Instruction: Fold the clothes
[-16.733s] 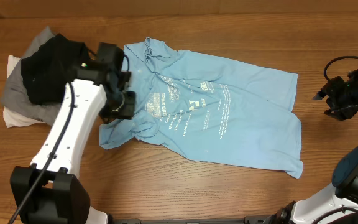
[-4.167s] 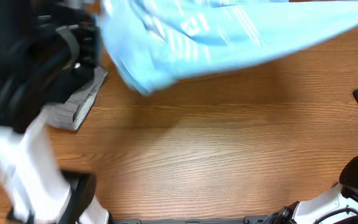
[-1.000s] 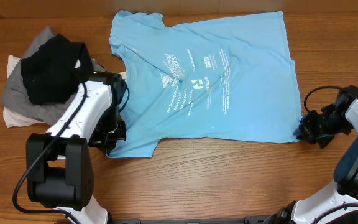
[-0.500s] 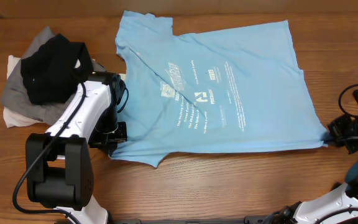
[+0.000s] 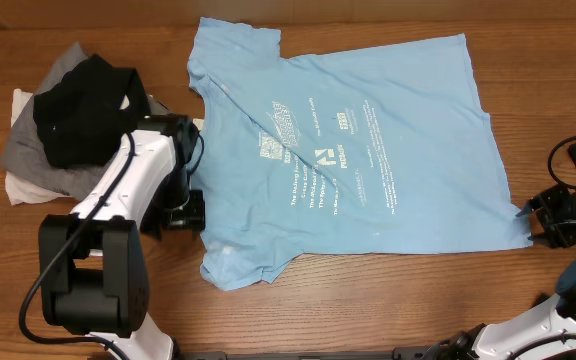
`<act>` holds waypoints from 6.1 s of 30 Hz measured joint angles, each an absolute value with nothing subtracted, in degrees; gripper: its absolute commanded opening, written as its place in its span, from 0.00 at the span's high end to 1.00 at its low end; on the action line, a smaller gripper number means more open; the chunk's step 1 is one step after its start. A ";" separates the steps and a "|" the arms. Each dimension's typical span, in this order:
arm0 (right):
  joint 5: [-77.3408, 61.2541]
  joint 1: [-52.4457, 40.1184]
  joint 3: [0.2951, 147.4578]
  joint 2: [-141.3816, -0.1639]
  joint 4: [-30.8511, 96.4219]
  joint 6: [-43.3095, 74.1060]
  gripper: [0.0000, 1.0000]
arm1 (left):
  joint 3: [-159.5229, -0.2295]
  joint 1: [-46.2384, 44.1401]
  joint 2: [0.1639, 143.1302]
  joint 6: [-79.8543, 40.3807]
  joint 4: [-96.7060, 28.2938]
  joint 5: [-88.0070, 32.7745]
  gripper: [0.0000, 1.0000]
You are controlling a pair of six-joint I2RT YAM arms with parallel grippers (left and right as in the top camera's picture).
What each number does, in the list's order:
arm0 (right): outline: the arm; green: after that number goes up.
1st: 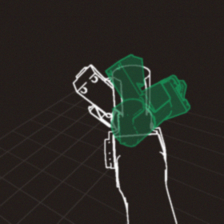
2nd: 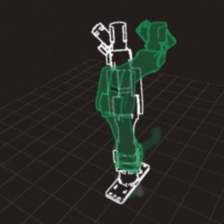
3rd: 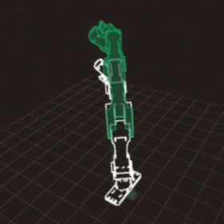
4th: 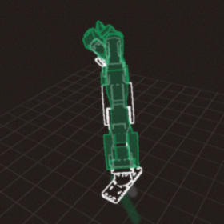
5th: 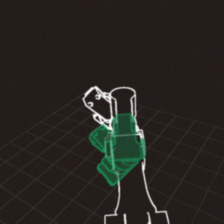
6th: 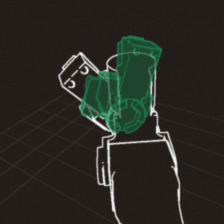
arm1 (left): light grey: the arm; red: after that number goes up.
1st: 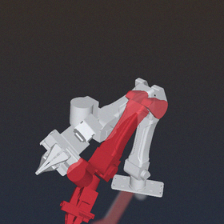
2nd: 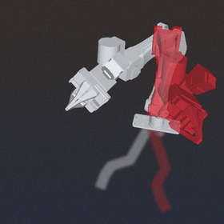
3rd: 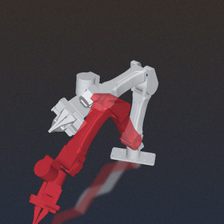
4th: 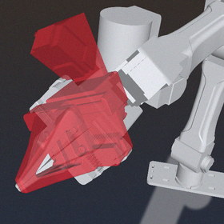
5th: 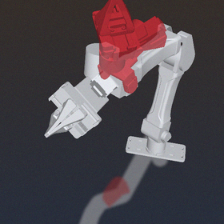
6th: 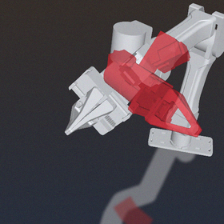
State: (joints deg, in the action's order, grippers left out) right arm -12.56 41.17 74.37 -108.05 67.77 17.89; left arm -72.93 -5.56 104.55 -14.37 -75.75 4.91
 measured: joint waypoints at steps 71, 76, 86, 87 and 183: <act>-20.80 17.43 74.72 -113.82 37.95 13.80 0.96 | -84.42 9.10 92.75 -1.28 -66.08 -24.64 0.40; -17.80 16.12 75.20 -117.56 34.81 14.92 0.96 | -84.42 9.10 89.34 -1.23 -68.27 -25.45 0.38; -16.08 21.61 76.16 -118.04 34.63 16.97 0.96 | -84.44 9.10 88.49 -1.06 -70.70 -25.91 0.38; -16.10 22.44 76.18 -118.04 34.76 17.19 0.94 | -84.44 9.10 88.49 -1.06 -70.63 -25.93 0.37; -13.28 52.47 44.31 -86.70 56.51 23.16 0.39 | -38.17 9.10 71.31 -34.24 -48.88 -34.96 0.93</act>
State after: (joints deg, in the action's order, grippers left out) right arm -13.28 52.47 44.31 -86.70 56.51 23.16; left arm -38.17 9.10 71.31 -34.24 -48.88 -34.96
